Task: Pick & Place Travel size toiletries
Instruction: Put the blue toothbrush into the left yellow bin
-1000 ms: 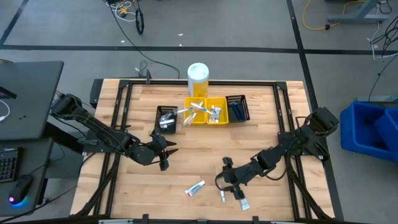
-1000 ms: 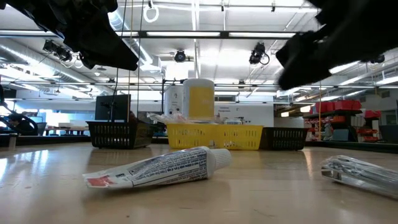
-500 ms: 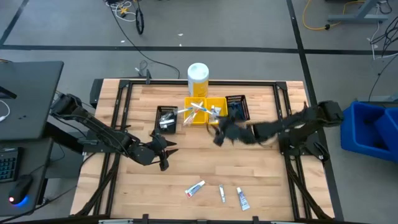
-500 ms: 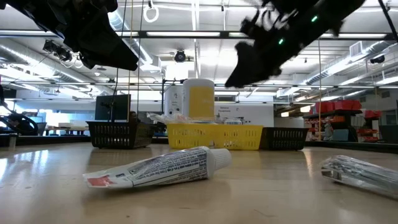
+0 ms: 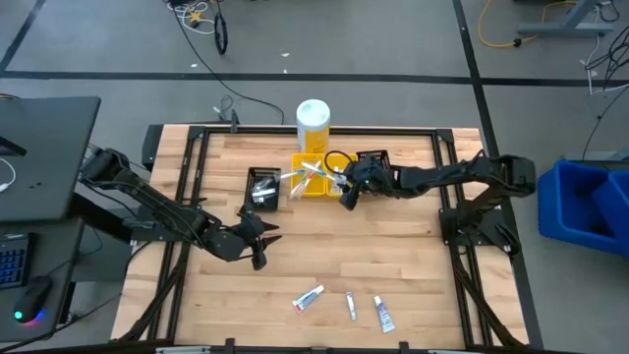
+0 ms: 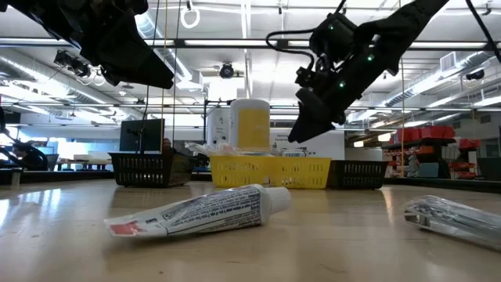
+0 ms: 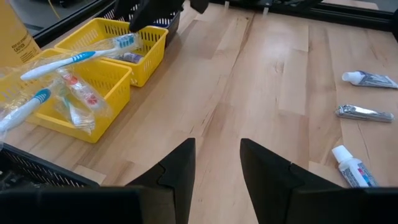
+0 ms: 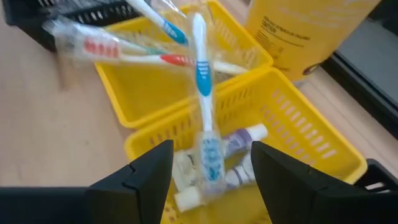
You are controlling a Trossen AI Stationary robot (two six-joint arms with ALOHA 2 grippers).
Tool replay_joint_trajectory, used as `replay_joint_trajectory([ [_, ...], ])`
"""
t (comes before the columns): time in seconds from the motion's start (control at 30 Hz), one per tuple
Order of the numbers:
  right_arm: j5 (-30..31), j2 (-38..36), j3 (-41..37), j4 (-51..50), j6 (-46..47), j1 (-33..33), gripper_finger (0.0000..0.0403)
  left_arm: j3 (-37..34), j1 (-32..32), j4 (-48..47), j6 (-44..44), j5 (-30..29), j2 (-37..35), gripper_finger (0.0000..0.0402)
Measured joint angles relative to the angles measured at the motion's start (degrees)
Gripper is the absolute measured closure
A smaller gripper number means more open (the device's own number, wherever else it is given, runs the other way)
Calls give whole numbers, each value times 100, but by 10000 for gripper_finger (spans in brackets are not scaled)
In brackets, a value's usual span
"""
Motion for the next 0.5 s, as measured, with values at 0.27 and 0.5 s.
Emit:
replay_joint_trajectory([
  [0.27,6,519,-2,341,-145,-20,184,0,0,6,1,1,1,267],
  [0.5,140,627,-1,552,-210,-169,184,0,0,13,-15,0,-1,268],
])
